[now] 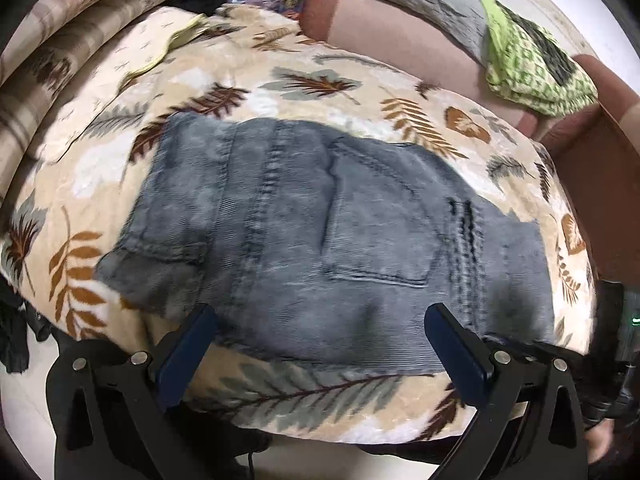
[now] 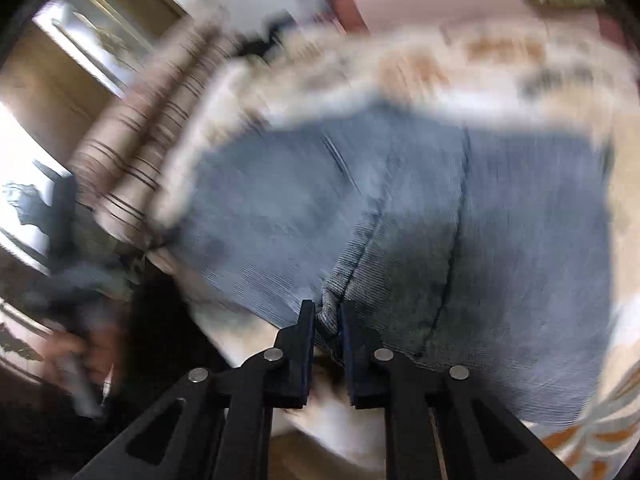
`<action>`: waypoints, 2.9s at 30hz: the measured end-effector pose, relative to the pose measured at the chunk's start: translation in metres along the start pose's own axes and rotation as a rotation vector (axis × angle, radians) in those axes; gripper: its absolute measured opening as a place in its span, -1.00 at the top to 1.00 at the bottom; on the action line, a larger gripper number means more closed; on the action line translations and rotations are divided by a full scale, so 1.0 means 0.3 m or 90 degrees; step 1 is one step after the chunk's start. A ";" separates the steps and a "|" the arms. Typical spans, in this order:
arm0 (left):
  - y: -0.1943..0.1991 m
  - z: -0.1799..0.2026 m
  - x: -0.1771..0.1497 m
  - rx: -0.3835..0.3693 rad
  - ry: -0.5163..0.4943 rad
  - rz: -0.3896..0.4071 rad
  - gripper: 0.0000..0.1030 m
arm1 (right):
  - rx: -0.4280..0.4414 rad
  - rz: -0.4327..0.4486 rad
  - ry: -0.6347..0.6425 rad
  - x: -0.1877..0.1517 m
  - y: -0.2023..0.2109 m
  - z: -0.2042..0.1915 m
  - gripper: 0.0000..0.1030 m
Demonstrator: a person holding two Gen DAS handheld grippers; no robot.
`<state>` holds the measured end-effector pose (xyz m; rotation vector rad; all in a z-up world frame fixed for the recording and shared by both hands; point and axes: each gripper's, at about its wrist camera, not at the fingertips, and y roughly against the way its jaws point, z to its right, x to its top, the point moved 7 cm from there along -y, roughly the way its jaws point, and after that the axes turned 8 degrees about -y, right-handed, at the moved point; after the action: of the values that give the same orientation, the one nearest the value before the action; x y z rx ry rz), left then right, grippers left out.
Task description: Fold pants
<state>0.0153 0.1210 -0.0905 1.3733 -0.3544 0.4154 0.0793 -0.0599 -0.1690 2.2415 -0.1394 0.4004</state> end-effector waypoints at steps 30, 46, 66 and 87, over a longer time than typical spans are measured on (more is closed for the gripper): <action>-0.285 0.452 -0.013 0.024 -0.289 -0.081 -1.00 | 0.118 0.132 -0.313 0.405 0.283 0.360 -0.52; -0.179 0.372 0.038 0.023 -0.230 -0.041 -1.00 | 0.123 0.135 -0.270 0.033 0.397 0.208 -0.52; -0.068 0.247 0.058 0.029 -0.180 -0.008 -1.00 | 0.038 0.107 -0.307 0.006 0.250 0.272 -0.69; -0.058 -0.299 -0.068 -0.107 0.364 -0.001 -1.00 | 0.043 0.079 -0.160 0.120 0.211 -0.042 -0.69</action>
<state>0.0060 0.2053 -0.1301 1.0367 0.0828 0.7347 0.0955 -0.0901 -0.1036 2.3506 -0.4038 0.1900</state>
